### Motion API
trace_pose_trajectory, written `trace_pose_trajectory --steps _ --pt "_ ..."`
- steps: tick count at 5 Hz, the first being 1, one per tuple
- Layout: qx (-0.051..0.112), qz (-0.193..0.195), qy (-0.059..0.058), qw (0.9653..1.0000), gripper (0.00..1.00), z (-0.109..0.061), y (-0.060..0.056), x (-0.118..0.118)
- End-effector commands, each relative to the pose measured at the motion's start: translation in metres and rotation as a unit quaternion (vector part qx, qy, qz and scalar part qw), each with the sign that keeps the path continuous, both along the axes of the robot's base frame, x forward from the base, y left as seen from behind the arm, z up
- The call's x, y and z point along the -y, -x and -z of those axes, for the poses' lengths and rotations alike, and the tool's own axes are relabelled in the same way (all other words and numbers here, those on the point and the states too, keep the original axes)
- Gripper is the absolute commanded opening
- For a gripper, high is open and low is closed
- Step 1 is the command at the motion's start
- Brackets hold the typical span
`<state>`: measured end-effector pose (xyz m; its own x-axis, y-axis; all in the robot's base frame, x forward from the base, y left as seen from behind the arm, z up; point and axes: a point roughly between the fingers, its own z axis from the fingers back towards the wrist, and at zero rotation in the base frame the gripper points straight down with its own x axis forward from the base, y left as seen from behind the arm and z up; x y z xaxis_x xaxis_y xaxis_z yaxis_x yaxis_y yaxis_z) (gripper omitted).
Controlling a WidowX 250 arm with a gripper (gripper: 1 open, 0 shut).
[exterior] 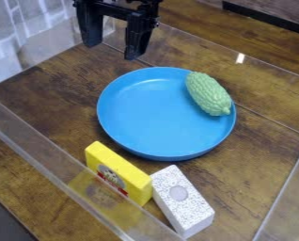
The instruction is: Put the yellow block in the blue tray
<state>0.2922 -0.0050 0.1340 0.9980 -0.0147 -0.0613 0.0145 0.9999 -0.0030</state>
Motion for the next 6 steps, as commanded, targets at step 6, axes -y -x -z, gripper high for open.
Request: trace_pose_trajectory --steps 6 --pt "-0.018 0.249 0.011 0.9682 1.0 0.044 0.027 0.01"
